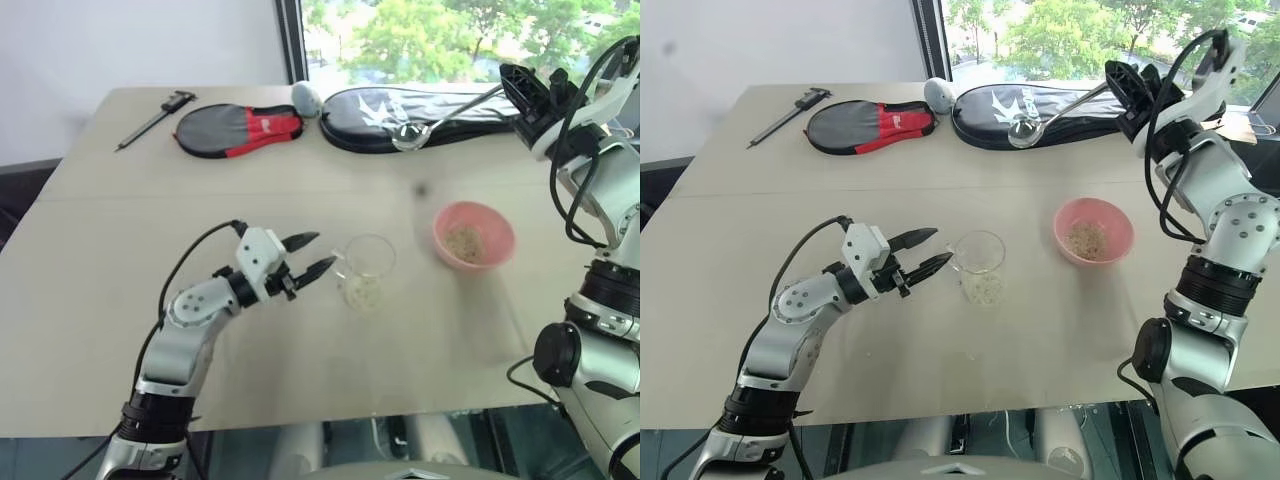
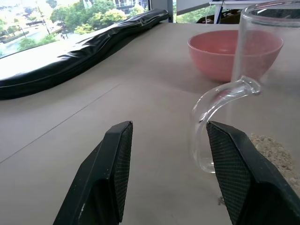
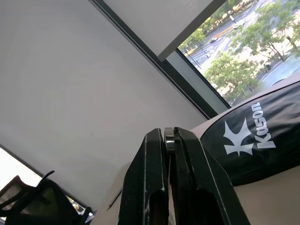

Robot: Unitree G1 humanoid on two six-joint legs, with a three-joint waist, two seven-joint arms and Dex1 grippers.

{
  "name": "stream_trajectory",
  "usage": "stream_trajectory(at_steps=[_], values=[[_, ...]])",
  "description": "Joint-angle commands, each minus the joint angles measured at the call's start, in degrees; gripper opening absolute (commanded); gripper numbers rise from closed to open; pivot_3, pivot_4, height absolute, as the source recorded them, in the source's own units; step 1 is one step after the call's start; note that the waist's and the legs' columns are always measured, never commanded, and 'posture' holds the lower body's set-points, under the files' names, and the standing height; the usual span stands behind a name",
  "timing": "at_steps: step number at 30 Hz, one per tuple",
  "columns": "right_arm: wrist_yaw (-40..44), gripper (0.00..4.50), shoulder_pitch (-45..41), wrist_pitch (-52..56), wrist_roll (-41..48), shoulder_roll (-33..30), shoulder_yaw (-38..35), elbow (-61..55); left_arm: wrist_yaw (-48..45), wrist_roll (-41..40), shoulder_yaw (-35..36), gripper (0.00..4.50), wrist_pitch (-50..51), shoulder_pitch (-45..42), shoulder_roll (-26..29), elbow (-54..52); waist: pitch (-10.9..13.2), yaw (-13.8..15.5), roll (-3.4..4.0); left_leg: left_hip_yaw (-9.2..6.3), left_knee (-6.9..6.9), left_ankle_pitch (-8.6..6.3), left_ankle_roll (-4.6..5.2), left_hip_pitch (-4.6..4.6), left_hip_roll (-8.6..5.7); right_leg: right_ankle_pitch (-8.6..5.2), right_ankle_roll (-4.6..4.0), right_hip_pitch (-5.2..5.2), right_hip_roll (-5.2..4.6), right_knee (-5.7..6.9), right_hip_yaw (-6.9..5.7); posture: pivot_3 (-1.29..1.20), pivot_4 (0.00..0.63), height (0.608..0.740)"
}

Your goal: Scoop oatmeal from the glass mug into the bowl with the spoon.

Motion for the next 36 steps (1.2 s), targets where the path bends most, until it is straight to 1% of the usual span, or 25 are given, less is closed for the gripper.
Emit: stream_trajectory(at_steps=[1, 2, 4, 5, 7, 8, 9, 13, 17, 20, 24, 30, 33, 36], values=[[0.0, 0.0, -1.01, -1.46, 1.29, -1.03, -0.83, -2.89, -0.85, 0.35, -0.85, 2.6, -2.16, -1.53, -0.8, 0.61, 0.0, 0.0, 0.0, 0.0, 0.0, 0.0, 0.0, -0.01, 0.0, 0.0, 0.0, 0.0, 0.0, 0.0, 0.0, 0.0, 0.15, 0.74], [0.01, 0.0, -0.98, -1.53, 1.27, -1.11, -0.78, -2.93, -0.93, 0.37, -0.98, 2.6, -2.33, -1.7, -0.91, 0.86, 0.0, 0.0, 0.0, -0.01, 0.0, 0.0, 0.0, -0.01, 0.0, 0.0, 0.0, 0.0, 0.0, -0.01, 0.0, 0.0, 0.15, 0.74], [-0.1, 0.0, -0.89, -1.66, 1.33, -1.25, -0.85, -3.02, -0.97, 0.66, -1.66, 2.07, -2.57, -2.16, -1.52, 1.24, 0.0, -0.01, 0.0, 0.0, 0.0, 0.0, 0.0, -0.01, 0.0, 0.0, 0.0, 0.0, 0.0, -0.01, 0.0, 0.0, 0.15, 0.74], [-0.12, 0.0, -0.84, -1.73, 1.34, -1.3, -0.86, -3.06, -0.97, 0.8, -1.97, 1.88, -2.63, -2.34, -1.85, 1.37, 0.0, -0.01, 0.0, -0.01, 0.0, 0.0, 0.0, -0.01, 0.0, 0.0, 0.0, 0.0, 0.0, -0.01, 0.0, 0.0, 0.15, 0.74], [-0.15, 0.0, -0.8, -1.83, 1.39, -1.33, -0.82, -3.01, -0.94, 1.18, -2.56, 0.94, -2.75, -2.79, -2.48, 1.71, 0.0, 0.0, 0.0, -0.01, 0.0, 0.0, 0.0, -0.01, 0.0, 0.0, 0.0, 0.0, 0.0, 0.0, 0.0, 0.0, 0.15, 0.74], [-0.15, 0.0, -0.78, -1.83, 1.44, -1.32, -0.78, -3.01, -0.87, 1.35, -2.78, 0.39, -2.84, -3.05, -2.72, 1.94, 0.0, 0.0, 0.0, 0.0, 0.0, 0.0, 0.0, -0.01, 0.0, 0.0, 0.0, 0.0, 0.0, 0.0, 0.0, 0.0, 0.15, 0.74], [-0.13, 0.0, -0.74, -1.73, 1.54, -1.35, -0.72, -3.1, -0.74, 1.47, -2.9, 0.09, -2.9, -3.29, -2.95, 2.17, 0.0, 0.01, 0.0, 0.0, 0.0, 0.0, 0.0, -0.01, 0.0, 0.0, 0.0, 0.0, 0.0, 0.0, 0.0, 0.0, 0.15, 0.74], [0.16, 0.0, -0.78, -0.69, 2.7, -1.83, -0.53, -3.48, -0.5, 1.77, -2.96, 0.09, -3.2, -3.96, -3.47, 3.14, 0.0, 0.01, 0.02, -0.01, 0.0, 0.0, 0.0, -0.01, 0.0, 0.0, 0.0, 0.0, 0.0, 0.0, -0.01, 0.0, 0.15, 0.74], [3.37, 0.0, -0.13, 3.52, 6.55, -3.9, 1.51, -5.68, 0.51, 3.18, -2.91, 0.09, -3.89, -4.64, -3.86, 4.1, 0.0, 0.02, 0.02, -0.01, 0.0, 0.0, 0.0, -0.01, 0.0, 0.0, 0.0, 0.0, 0.0, 0.0, 0.0, 0.0, 0.15, 0.74], [6.99, 0.0, 0.73, 8.72, 13.04, -6.31, 3.62, -8.34, 1.54, 4.53, -2.27, 0.09, -5.66, -6.02, -3.93, 5.7, 0.0, 0.03, 0.02, -0.02, 0.0, 0.0, 0.01, -0.01, 0.0, 0.0, 0.0, 0.0, 0.0, 0.0, -0.01, 0.0, 0.15, 0.74], [13.44, 0.0, 2.71, 12.66, 14.98, -10.42, 7.16, -11.8, 3.88, 7.88, -0.73, 0.09, -10.83, -9.78, -3.08, 10.09, 0.0, 0.2, 0.01, -0.05, 0.01, -0.01, 0.02, -0.01, 0.0, 0.0, 0.0, 0.01, -0.01, 0.01, -0.03, 0.0, 0.15, 0.74], [19.84, 0.0, 4.38, 12.81, 12.11, -13.83, 11.9, -14.91, 5.88, 10.78, 0.06, 0.09, -17.35, -14.46, -2.02, 16.46, 0.0, -0.02, 0.0, -0.06, 0.03, -0.01, 0.02, -0.01, 0.0, 0.01, 0.01, 0.01, 0.0, 0.01, -0.03, 0.0, 0.15, 0.74], [23.21, 0.0, 4.35, 11.3, 5.86, -15.36, 15.43, -16.43, 6.16, 11.88, 0.05, 0.09, -19.43, -16.34, -1.72, 18.64, 0.0, 0.09, 0.0, -0.06, 0.03, -0.01, 0.02, -0.05, 0.0, 0.01, 0.01, 0.0, -0.01, -0.02, -0.04, 0.0, 0.15, 0.74], [23.63, 0.0, 3.3, 7.6, 0.19, -13.55, 17.77, -16.31, 5.76, 12.33, -0.25, 0.09, -20.97, -17.32, -1.59, 19.78, 0.0, 0.03, 0.0, -0.04, 0.03, -0.01, 0.02, -0.04, 0.0, 0.01, 0.01, 0.0, -0.01, -0.02, -0.03, 0.0, 0.15, 0.74]])
